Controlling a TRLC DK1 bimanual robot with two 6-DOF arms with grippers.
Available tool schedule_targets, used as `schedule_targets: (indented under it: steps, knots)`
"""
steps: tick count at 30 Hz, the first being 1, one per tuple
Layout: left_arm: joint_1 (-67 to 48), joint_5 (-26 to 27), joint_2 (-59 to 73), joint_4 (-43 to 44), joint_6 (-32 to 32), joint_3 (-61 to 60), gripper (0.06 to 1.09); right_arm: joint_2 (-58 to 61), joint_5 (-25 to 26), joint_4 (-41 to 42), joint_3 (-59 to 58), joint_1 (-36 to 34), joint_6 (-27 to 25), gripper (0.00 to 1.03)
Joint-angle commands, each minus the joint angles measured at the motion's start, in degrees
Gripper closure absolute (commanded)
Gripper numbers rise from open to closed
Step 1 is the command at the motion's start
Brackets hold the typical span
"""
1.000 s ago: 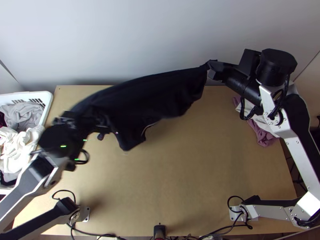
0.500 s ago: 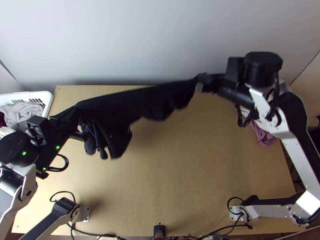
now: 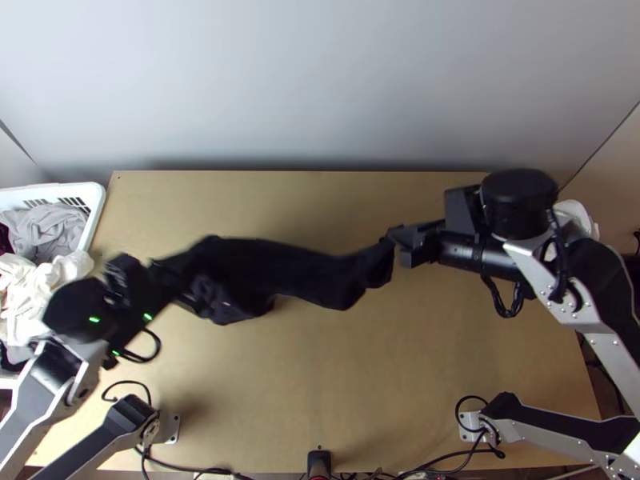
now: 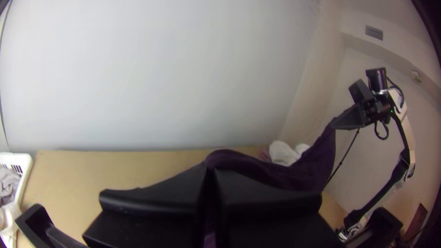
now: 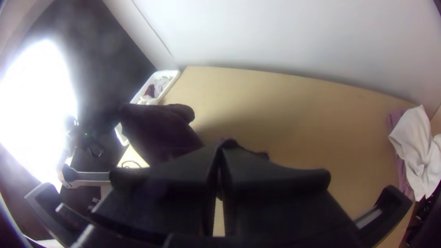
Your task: Fold the t-shirt
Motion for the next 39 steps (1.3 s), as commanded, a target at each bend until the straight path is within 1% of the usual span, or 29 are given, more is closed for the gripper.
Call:
schedule_targets:
  steps: [1, 3, 5, 6, 7, 10, 12, 13, 14, 17, 20, 22, 23, 25, 26, 28, 29, 32, 34, 35, 37, 39]
  knots:
    - [-10.5, 0.7, -1.5, -0.4, -3.8, -8.3, 0.85, -1.6, -1.8, 2.1, -5.4, -1.6, -0.3, 1.0]
    - [-11.3, 0.8, -0.2, -0.6, -3.8, -8.6, 0.58, 0.8, -1.8, 2.5, -3.6, -1.4, -1.0, 1.0]
    - [-10.1, 0.8, 2.2, -1.3, -4.7, -6.8, 0.36, 3.0, -1.8, 2.6, -1.1, -1.1, -1.5, 1.0]
    - [-9.1, 1.6, 3.6, -2.6, -4.7, -5.0, 0.26, 4.1, -1.8, 2.7, -0.1, -0.8, -1.8, 1.0]
    - [-7.7, 3.1, 4.5, -3.8, -4.7, -3.2, 0.22, 5.0, -1.8, 2.8, 0.7, -0.7, -1.9, 1.0]
    - [0.5, 11.8, 5.6, -5.1, -1.9, 1.5, 0.21, 6.9, -1.7, 3.5, 1.2, 0.1, -2.3, 1.0]
    - [6.9, 18.2, 6.1, -5.9, 1.5, 4.4, 0.16, 7.8, -1.7, 4.4, 1.1, 0.2, -2.5, 1.0]
    - [9.8, 20.5, 6.4, -6.0, 3.4, 5.3, 0.16, 8.3, -1.8, 4.7, 1.1, 0.2, -2.5, 1.0]
    - [12.6, 21.6, 7.2, -5.9, 5.0, 5.8, 0.16, 8.7, -1.7, 5.0, 1.2, 0.1, -2.6, 1.0]
    - [16.2, 21.8, 11.4, -5.7, 7.9, 4.9, 0.16, 9.9, -1.7, 6.4, 1.5, 0.0, -2.4, 1.0]
    - [16.1, 22.3, 10.3, -5.9, 9.4, 1.2, 0.16, 10.8, -1.7, 7.2, 2.0, -0.1, -2.4, 1.0]
    - [12.8, 23.6, 6.5, -8.2, 10.5, -1.7, 0.16, 11.2, -1.7, 7.5, 2.2, -0.4, -2.3, 1.0]
    - [10.0, 23.8, 4.3, -10.7, 12.3, -2.9, 0.16, 11.4, -1.7, 7.6, 2.3, -0.6, -2.2, 1.0]
    - [4.8, 23.8, 0.3, -14.2, 13.3, -5.4, 0.16, 11.6, -1.7, 7.7, 2.2, -0.8, -2.1, 1.0]
    - [2.2, 23.8, -0.7, -16.3, 14.4, -6.6, 0.15, 11.7, -1.7, 7.7, 2.2, -0.8, -2.1, 1.0]
    - [-0.3, 23.8, 0.0, -20.0, 14.5, -7.8, 0.11, 11.9, -1.7, 7.7, 2.2, -0.8, -2.1, 1.0]
    - [-1.2, 23.9, 0.6, -21.7, 13.9, -8.0, 0.11, 12.0, -1.7, 7.7, 2.2, -0.8, -2.2, 1.0]
    - [-6.2, 23.9, -0.1, -21.9, 6.2, -9.9, 0.11, 12.2, -1.7, 7.9, 2.4, -1.0, -2.1, 1.0]
    - [-8.4, 23.9, -0.7, -20.4, 1.4, -11.3, 0.11, 12.3, -1.7, 8.0, 2.6, -1.2, -2.0, 1.0]
    - [-8.4, 23.9, -0.7, -18.6, -0.3, -12.5, 0.11, 12.3, -1.7, 8.1, 2.7, -1.4, -2.0, 1.0]
    - [-7.8, 23.7, 0.2, -11.4, -4.3, -16.1, 0.11, 12.3, -1.7, 8.1, 2.8, -1.6, -2.0, 1.0]
    - [-5.8, 23.7, 4.1, -6.1, -5.8, -17.8, 0.11, 12.3, -1.7, 8.1, 2.9, -1.6, -2.1, 1.0]
